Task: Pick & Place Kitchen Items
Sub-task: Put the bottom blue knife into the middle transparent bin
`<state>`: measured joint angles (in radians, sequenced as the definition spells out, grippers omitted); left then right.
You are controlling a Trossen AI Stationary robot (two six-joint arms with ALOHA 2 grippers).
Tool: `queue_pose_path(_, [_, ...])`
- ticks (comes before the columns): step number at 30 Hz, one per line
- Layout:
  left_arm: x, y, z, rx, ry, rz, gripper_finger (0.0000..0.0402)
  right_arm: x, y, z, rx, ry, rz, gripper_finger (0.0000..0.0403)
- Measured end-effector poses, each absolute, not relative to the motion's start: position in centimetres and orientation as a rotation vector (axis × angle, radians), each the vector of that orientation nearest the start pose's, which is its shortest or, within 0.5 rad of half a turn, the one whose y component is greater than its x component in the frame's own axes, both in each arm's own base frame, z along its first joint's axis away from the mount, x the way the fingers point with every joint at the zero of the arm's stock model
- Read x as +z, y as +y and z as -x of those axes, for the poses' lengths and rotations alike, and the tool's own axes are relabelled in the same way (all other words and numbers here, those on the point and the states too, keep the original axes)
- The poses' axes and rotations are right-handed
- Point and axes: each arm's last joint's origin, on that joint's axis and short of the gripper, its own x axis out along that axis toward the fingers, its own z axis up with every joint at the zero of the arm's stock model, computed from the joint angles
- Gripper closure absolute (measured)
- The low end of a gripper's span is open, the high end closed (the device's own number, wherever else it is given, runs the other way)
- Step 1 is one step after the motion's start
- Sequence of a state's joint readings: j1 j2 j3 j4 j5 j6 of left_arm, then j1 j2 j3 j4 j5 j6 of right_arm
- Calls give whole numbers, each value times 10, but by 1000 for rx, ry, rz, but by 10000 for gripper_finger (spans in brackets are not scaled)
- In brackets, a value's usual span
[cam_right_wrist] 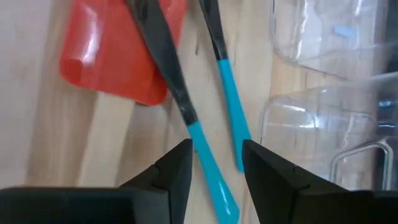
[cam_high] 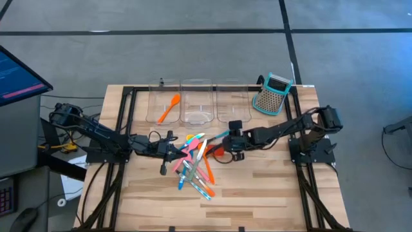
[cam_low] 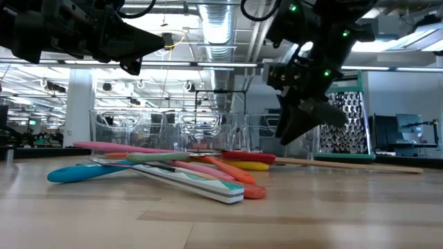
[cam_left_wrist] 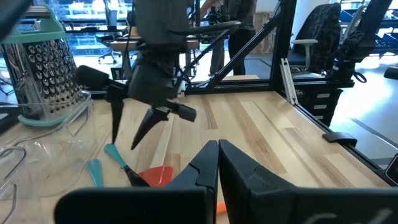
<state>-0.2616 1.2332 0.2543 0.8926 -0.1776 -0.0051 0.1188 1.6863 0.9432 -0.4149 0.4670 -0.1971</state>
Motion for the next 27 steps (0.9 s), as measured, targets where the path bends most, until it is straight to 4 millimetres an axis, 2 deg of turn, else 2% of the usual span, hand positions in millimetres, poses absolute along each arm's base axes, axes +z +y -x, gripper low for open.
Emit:
queue_pose_path(6, [174,-51,-209,-84,85,-14,401,158,37,-305,-272,1138,569,274])
queue_pose_path(11, [174,-51,-209,-84,85,-14,401,158,39,-305,-317,1122,501,272])
queue_pose_path(15, [174,-51,-209,-84,86,-14,401,146,42,-305,-312,1160,512,266])
queue_pose_path(17, [174,-51,-209,-84,87,-14,401,139,44,-311,-319,1148,513,264])
queue_pose_path(20, [173,-51,-208,-84,90,-15,401,124,42,-306,-360,1226,589,263])
queue_pose_path(27, [172,-50,-208,-83,99,-17,401,111,42,-314,-375,1239,618,263])
